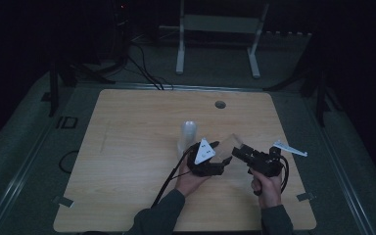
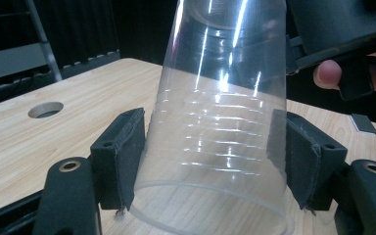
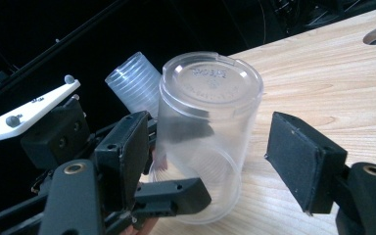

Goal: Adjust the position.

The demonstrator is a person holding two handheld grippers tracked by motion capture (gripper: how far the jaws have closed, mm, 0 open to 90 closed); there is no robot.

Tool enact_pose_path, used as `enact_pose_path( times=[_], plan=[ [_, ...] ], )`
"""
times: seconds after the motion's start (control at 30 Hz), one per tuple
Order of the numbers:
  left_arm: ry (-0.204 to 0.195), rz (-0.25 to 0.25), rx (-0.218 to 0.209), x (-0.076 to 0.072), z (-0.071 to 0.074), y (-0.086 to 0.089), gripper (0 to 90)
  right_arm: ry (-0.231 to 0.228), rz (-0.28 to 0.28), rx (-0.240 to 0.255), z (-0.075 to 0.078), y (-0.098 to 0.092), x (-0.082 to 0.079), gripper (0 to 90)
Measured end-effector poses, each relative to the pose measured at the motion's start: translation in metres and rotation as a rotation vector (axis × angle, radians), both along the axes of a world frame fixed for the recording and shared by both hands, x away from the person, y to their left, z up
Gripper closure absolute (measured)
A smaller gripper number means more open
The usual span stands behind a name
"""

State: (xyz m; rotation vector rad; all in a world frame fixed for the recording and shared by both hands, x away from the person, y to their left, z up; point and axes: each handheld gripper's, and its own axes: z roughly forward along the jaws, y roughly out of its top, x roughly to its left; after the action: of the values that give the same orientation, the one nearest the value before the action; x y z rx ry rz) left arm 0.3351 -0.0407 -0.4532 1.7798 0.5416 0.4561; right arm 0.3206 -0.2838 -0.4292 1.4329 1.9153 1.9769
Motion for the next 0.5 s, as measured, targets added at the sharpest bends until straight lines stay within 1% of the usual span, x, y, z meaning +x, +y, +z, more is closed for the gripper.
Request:
enact_pose_path(
  times=[0.17,0.2,0.3,0.4,0.5],
  plan=[
    [-0.005,0.002,0.006,0.0,0.001,0.002,31.4,-0.003,0.003,-0.008,-0.001,-0.004,-0.003,32.0],
    [-0.011,0.01,0.017,0.0,0.002,0.004,31.4,-0.003,0.003,-0.012,-0.001,-0.004,-0.003,32.1],
    [-0.016,0.014,0.023,0.0,0.003,0.006,31.5,-0.006,0.0,-0.031,-0.002,-0.008,-0.005,32.9],
    [-0.02,0.012,0.029,-0.001,0.005,0.007,31.5,-0.003,-0.004,-0.036,-0.002,-0.01,-0.005,33.2],
    [-0.028,0.012,0.038,-0.001,0.007,0.009,31.4,-0.008,-0.012,-0.068,-0.002,-0.012,-0.006,33.8]
  ],
)
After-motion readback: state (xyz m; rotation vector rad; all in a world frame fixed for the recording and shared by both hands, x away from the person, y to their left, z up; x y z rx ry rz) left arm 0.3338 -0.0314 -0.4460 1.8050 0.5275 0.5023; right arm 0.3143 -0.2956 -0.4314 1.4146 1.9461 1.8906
